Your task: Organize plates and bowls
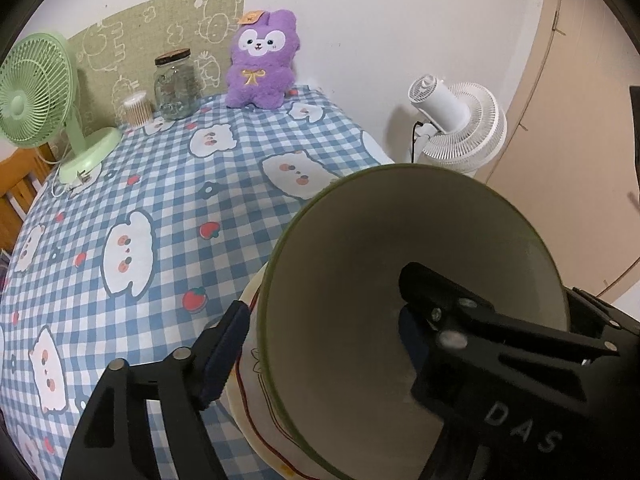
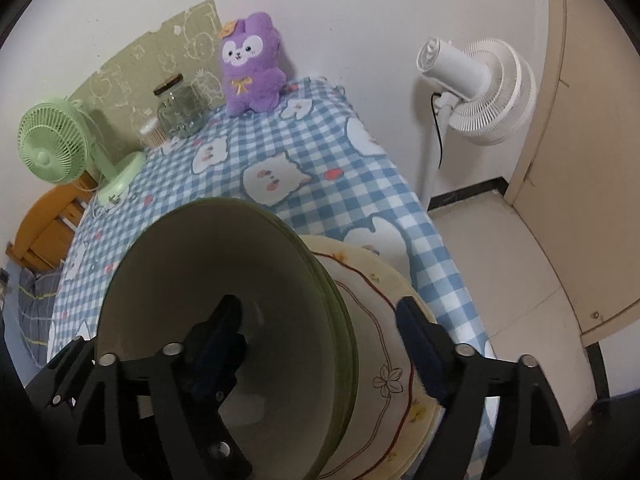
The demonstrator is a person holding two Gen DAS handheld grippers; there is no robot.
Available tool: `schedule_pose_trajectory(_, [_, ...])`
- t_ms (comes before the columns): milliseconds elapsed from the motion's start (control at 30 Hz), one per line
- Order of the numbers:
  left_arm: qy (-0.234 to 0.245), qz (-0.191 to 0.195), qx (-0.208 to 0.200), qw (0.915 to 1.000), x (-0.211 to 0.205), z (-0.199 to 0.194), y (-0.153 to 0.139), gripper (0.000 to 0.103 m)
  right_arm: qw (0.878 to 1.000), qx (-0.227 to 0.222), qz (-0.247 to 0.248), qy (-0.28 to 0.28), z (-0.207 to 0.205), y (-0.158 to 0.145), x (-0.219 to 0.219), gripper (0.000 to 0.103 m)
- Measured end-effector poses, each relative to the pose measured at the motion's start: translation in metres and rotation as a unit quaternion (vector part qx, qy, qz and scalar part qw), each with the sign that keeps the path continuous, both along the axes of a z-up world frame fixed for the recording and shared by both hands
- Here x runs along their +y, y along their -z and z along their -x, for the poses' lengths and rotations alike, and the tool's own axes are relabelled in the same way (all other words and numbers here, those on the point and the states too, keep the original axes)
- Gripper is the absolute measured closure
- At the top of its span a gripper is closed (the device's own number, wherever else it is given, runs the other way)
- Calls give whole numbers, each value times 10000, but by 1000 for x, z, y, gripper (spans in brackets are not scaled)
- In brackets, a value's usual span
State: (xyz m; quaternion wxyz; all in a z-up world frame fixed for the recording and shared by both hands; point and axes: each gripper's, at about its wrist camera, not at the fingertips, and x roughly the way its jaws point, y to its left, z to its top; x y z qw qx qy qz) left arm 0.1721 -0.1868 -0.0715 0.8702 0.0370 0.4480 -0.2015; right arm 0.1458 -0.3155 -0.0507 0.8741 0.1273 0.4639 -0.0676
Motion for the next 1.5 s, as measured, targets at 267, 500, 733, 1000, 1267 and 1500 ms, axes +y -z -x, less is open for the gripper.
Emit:
schedule_pose_trajectory(267, [14,3,-323,9995,5,13,-20,18,9991,-381,193,-3,15,-23,7,16])
schedule_pose_trajectory(500, [-71,152,-733,9972,18,36,-43,16,9954,-908,320,7,41,-48,18,11])
schedule_pose_trajectory(733, [-136,189,-1095,9937,32,62,-60,16,9910,-1246,478,-29,68,-67,38,9])
schedule_pose_trajectory(1000, [-338,155,-1378,9898,61,91,-68,16,9863,-1535,543,-270,92,-73,75,9])
schedule_pose_trajectory(1267, [-517,72,-1532,9868,98,116,-65,15,9839,-1677,505,-343,116,-69,104,9])
schedule_pose_trajectory(1500, [-795,102,-1600,9839,138,133,-64,15,9826,-1737,542,-379,135,-71,137,9])
